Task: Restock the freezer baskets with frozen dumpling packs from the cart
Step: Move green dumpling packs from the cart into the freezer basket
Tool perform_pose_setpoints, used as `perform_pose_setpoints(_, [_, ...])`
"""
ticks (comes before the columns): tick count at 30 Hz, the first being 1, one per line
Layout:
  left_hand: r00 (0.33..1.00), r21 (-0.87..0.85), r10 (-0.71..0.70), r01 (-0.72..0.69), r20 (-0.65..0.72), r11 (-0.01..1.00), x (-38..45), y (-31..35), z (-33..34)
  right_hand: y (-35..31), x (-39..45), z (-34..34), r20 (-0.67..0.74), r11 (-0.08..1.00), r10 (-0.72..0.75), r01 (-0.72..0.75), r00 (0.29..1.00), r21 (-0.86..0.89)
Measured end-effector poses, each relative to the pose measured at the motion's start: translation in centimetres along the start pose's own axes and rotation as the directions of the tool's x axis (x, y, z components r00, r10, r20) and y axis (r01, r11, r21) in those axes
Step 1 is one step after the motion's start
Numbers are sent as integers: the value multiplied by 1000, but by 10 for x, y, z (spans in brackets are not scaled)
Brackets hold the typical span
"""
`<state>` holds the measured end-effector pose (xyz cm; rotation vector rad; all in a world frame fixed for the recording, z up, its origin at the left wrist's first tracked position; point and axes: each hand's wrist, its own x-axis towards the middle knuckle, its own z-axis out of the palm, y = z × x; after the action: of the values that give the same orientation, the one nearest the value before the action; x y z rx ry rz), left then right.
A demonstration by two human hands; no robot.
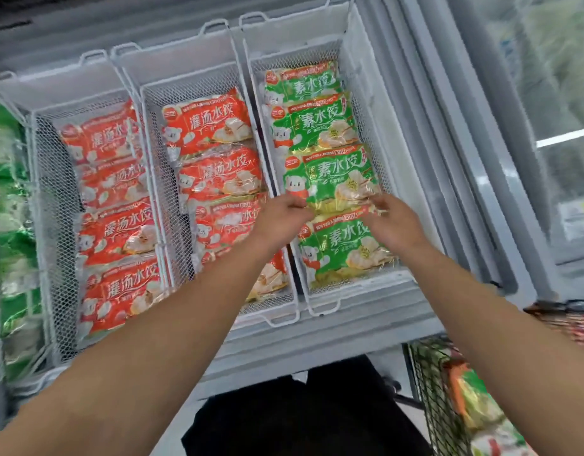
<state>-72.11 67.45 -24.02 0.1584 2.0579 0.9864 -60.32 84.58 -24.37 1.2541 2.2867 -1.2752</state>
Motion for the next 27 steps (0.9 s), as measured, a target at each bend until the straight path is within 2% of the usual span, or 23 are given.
perform_pose_setpoints(8, [965, 113, 198, -218, 171, 969, -79, 0, 34, 54, -137, -8, -269, 997, 51, -33, 962, 69])
perform_pose_setpoints(14, [891, 210, 270, -362, 366, 908, -123, 11, 104, 135, -222, -15, -435, 955, 265, -172, 860, 242])
perform_pose_setpoints(19, [836, 230, 204, -361, 509, 904, -154, 7, 184, 215, -277, -11, -456, 871, 465, -299, 759, 389])
perform_pose_setpoints(22, [782, 283, 186, -421, 595, 862, -180, -2, 242, 272, -317, -7, -451, 801, 569, -340, 687, 493])
perform_pose_setpoints(27, [736, 372, 153, -496, 660, 784, -219, -14, 320, 350, -360, -7, -408, 714, 667, -378, 624, 589])
